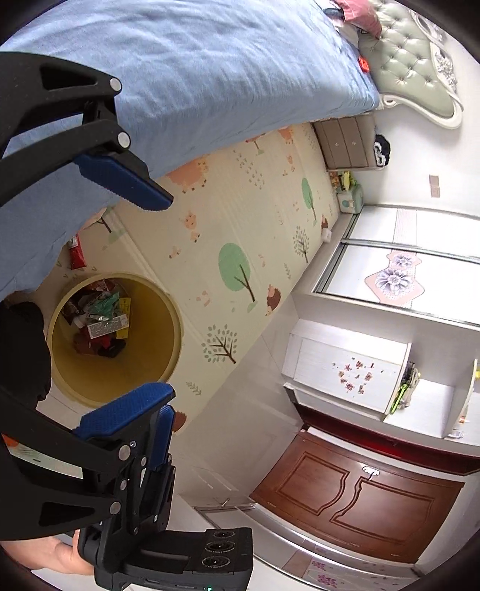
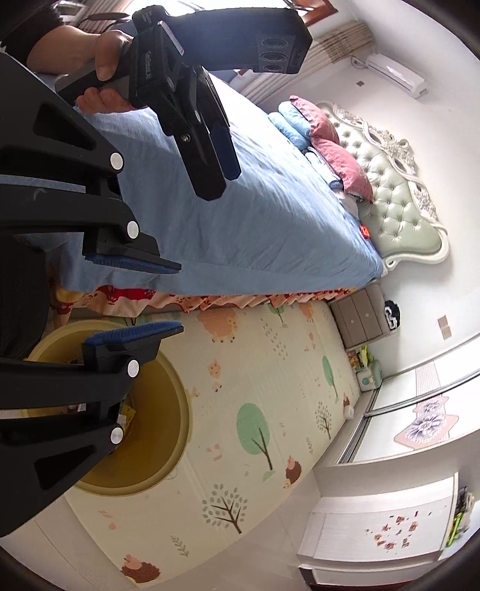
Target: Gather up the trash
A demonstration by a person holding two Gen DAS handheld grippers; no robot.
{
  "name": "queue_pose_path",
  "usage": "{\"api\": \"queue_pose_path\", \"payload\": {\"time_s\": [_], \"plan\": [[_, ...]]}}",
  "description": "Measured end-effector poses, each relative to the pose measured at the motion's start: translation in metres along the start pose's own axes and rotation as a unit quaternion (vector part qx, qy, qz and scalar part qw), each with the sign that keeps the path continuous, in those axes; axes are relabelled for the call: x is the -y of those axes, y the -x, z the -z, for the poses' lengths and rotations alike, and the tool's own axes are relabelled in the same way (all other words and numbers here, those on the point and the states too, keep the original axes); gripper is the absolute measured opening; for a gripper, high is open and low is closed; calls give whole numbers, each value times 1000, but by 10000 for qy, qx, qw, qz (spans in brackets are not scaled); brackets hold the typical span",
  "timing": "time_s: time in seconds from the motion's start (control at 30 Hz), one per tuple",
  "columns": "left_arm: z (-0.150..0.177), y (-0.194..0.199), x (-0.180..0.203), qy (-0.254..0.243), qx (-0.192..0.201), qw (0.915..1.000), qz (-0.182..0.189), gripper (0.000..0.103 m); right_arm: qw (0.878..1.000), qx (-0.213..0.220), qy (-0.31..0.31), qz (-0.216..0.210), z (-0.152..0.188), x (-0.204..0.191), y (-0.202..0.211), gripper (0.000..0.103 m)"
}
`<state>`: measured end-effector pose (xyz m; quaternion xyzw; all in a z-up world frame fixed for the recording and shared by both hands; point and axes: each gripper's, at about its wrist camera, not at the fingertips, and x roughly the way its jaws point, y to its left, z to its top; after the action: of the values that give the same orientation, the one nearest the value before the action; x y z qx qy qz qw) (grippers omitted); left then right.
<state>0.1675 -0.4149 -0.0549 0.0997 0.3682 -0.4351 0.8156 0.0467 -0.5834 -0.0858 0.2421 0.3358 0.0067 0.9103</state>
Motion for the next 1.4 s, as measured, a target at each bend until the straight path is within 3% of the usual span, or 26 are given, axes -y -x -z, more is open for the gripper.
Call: {"api": "queue_pose_path", "payload": {"time_s": [0.17,0.4,0.7,0.9,1.03,1.13,1.33,1.4], "plan": [[9,48,-33,281,460,9965,-637,94,9986,36,475,-217,-2,-51,-8,28],[31,108,-89,743,849,9826,-1475,94,9937,13,890,-679,2,-123,-28,28],[69,166,-147,1279,1126,9581,-2302,94,9833,-11,1437,-1113,5,-216,-53,28],[91,205,-179,1670,1397,9331,-2861,97,9741,23,1916,-1198,7,-272,-66,29],[102,225,-195,1753,1491,9180,-3230,99,9713,94,2047,-1205,7,-297,-79,31],[109,235,-204,1773,1519,9103,-3417,99,9710,161,2084,-1159,7,-311,-89,41],[121,245,-219,1892,1459,9033,-3562,99,9696,159,2122,-1209,9,-322,-104,44],[126,248,-222,1968,1484,9009,-3573,99,9681,188,2200,-1188,12,-325,-106,52]]}}
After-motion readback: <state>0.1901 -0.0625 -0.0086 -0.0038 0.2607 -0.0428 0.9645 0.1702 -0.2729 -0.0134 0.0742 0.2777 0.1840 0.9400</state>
